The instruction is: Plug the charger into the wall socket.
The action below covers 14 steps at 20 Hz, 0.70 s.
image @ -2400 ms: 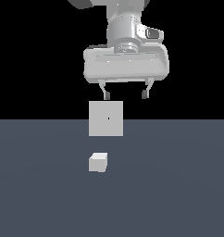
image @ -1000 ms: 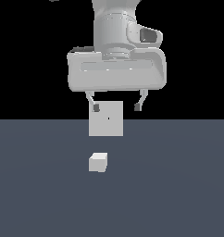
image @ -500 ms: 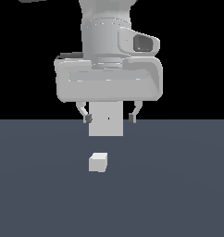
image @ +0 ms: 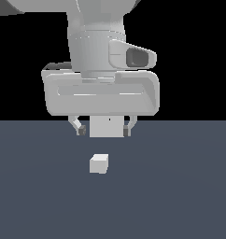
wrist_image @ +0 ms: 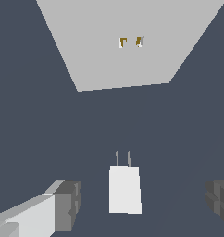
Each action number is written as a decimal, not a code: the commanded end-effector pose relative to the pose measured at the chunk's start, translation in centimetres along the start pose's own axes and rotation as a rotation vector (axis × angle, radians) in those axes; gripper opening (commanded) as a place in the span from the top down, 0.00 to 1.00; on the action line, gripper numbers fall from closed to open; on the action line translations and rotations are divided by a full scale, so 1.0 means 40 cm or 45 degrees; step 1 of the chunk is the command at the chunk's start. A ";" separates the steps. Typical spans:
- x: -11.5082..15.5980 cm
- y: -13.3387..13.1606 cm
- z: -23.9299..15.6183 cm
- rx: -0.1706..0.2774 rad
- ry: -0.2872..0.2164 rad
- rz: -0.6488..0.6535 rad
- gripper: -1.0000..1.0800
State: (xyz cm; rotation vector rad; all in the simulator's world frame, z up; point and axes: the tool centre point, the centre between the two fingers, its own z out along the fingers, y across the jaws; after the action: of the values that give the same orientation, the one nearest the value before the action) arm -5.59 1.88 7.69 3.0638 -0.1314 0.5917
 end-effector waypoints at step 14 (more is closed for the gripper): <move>-0.019 -0.018 0.031 -0.002 0.076 0.009 0.04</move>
State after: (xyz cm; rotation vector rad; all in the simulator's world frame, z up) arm -5.77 2.64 6.22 3.0417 -0.1417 0.6819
